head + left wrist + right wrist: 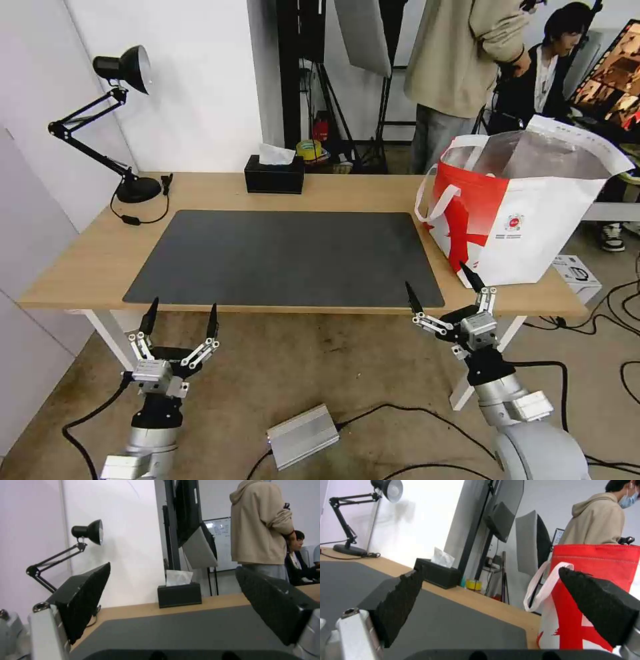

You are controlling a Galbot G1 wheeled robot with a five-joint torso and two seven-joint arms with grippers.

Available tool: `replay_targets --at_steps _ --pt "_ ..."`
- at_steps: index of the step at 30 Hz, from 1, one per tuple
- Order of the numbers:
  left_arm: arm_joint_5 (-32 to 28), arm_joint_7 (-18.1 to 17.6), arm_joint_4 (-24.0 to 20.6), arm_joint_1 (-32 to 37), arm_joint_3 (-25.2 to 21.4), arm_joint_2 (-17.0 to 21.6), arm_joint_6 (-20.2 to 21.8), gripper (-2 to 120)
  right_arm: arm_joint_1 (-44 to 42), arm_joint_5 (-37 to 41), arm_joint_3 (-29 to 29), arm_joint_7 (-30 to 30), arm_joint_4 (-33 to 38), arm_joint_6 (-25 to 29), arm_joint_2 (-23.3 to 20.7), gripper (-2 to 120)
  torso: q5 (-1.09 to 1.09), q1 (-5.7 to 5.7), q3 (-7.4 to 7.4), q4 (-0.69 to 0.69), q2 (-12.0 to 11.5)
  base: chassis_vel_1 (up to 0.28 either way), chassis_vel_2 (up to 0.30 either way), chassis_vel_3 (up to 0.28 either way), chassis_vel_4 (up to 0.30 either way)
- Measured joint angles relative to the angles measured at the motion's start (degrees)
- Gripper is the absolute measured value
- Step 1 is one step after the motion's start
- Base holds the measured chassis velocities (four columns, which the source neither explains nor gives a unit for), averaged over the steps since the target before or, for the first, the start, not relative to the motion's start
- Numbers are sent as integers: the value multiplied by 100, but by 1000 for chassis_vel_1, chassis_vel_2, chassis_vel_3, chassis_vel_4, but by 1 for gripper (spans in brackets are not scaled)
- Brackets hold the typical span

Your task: Pick up the trash from the table and place it into the takeout bag.

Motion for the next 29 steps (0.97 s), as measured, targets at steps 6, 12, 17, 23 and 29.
replay_targets --at_steps 6,12,17,23,29 --pt "29 0 26 -44 -33 29 -12 100 0 0 0 0 0 0 0 100 0 0 0 0 0 0 0 0 0" --pt "73 -13 106 -169 0 47 -9 100 0 0 0 0 0 0 0 100 0 0 0 0 0 0 0 0 0" --pt "73 -16 124 -251 22 84 -5 100 0 0 0 0 0 0 0 100 0 0 0 0 0 0 0 0 0" --pt "76 -26 154 -341 86 91 19 100 0 0 0 0 0 0 0 100 0 0 0 0 0 0 0 0 0" --pt "78 -29 156 -345 90 93 25 100 0 0 0 0 0 0 0 100 0 0 0 0 0 0 0 0 0"
